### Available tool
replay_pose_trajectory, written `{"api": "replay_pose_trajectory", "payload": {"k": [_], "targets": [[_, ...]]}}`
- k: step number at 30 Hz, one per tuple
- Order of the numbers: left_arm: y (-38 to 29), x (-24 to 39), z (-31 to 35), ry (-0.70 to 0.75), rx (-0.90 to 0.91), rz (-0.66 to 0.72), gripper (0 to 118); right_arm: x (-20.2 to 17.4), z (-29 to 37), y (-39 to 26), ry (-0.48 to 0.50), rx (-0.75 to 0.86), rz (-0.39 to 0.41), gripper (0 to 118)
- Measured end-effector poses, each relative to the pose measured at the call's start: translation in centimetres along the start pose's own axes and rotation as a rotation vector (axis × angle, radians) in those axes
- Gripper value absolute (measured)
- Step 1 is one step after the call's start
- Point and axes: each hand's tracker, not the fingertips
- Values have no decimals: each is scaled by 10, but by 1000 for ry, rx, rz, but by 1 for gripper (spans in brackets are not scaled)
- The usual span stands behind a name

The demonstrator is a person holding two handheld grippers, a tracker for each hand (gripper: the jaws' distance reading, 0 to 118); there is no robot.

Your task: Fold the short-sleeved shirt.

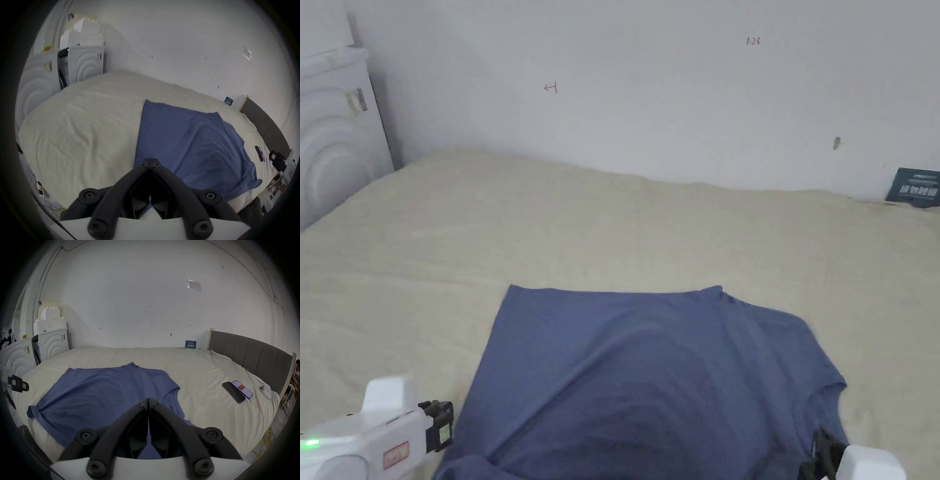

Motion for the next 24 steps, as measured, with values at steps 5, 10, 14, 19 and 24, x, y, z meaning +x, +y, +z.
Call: {"api": "replay_pose_trajectory", "payload": {"k": [5,10,14,19,24], "targets": [[-9,-15,-22,-48,-132,33,2,-3,-2,-7,6,-18,2,0],[-28,-15,-31,-6,-242,25,14,-6,-4,-12,12,-29,7,0],[-40,-11,-30,55,-265,-8,31,-7,-4,-16,17,-45,9,0],[-47,-4,-22,86,-263,-34,57,-8,-3,-18,22,-55,17,0],[-58,-7,-28,127,-323,-46,85,-8,-3,-19,26,-60,23,0]]}}
